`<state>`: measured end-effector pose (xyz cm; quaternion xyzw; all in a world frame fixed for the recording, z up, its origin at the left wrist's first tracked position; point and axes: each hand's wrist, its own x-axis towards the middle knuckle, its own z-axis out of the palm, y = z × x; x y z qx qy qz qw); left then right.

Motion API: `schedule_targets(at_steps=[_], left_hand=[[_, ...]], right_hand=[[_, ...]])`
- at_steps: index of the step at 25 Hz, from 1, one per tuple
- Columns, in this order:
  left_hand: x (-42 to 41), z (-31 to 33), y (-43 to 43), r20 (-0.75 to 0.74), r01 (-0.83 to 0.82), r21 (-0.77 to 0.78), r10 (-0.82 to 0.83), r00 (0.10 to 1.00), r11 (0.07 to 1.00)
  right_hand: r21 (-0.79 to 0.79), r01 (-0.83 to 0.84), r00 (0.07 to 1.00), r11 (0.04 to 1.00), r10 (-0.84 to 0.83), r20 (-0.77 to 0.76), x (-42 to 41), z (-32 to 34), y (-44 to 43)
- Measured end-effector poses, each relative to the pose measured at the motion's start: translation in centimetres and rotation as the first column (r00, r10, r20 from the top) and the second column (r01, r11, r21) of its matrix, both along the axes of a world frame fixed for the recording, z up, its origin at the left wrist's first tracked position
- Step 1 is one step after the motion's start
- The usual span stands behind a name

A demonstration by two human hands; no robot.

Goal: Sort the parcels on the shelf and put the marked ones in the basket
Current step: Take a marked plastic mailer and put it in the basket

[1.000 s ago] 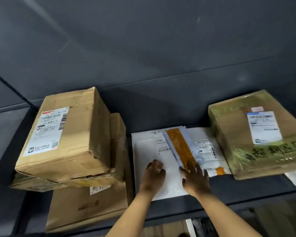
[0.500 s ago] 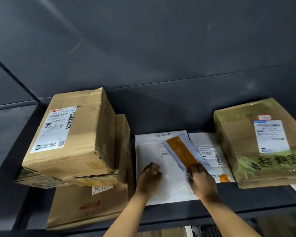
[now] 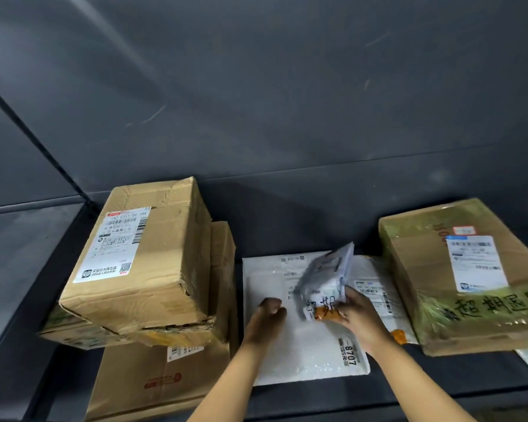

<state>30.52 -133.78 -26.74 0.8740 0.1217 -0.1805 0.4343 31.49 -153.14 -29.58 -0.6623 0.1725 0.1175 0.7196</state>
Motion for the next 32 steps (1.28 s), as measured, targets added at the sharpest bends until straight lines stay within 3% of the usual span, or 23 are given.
schedule_targets(at_steps=[1,2,3,5,9,13,18,23,32], left_hand=[[0.6,1.1,-0.4,-0.032,-0.071,-0.158,0.067,0.997,0.985],[1.1,2.4,-0.8,-0.104,-0.148,-0.336,0.12,0.987,0.93],[1.5,3.5,-1.1,-0.184,-0.218,-0.483,0.145,0.972,0.848],[2.1,5.4,-1.4,-0.236,-0.279,-0.637,0.162,0.958,0.719],[2.0,7.6,-1.0,-0.062,-0.177,-0.672,0.184,0.981,0.719],[1.8,9.4,0.0,-0.015,-0.146,-0.71,0.192,0.981,0.689],[1.8,11.6,0.7,0.081,-0.007,-0.804,0.122,0.989,0.595],[1.8,12.4,0.7,0.105,0.049,-0.744,0.044,0.994,0.666],[2.2,12.5,-2.0,0.093,0.082,-0.795,-0.013,0.996,0.601]], right_hand=[[0.263,0.007,1.0,0.965,-0.01,0.01,0.0,1.4,-0.2],[0.418,-0.008,1.0,0.908,-0.001,0.022,0.0,2.5,-0.3],[0.494,-0.044,0.999,0.868,0.027,0.04,-0.2,3.4,-0.4],[0.52,-0.134,0.991,0.844,0.105,0.085,-0.7,4.9,-0.5],[0.384,-0.287,0.958,0.878,0.257,0.127,-1.8,6.9,-0.1],[0.374,-0.187,0.977,0.908,0.133,0.167,-1.3,9.4,0.7],[0.223,-0.113,0.974,0.968,0.064,0.215,0.1,12.1,1.6],[0.213,-0.025,0.966,0.977,-0.031,0.258,0.2,13.4,1.3],[0.19,0.088,0.943,0.978,-0.143,0.299,-1.5,14.2,-1.1]])
